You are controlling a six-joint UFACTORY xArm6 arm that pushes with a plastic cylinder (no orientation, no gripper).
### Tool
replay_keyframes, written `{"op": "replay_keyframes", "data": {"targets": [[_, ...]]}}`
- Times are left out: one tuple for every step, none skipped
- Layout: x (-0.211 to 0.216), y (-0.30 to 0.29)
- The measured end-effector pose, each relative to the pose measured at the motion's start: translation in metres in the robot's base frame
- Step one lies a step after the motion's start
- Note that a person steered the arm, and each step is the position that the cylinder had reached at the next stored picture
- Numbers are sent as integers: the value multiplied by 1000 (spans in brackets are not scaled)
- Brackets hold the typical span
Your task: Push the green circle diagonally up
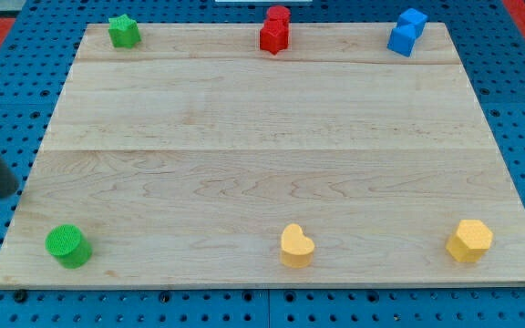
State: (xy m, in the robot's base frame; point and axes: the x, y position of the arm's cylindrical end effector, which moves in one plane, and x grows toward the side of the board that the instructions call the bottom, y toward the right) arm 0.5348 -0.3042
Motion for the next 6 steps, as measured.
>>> {"op": "replay_keyframes", "data": {"targets": [[59, 0], [81, 7], [74, 54], [42, 98], [14, 107], [42, 76]]}}
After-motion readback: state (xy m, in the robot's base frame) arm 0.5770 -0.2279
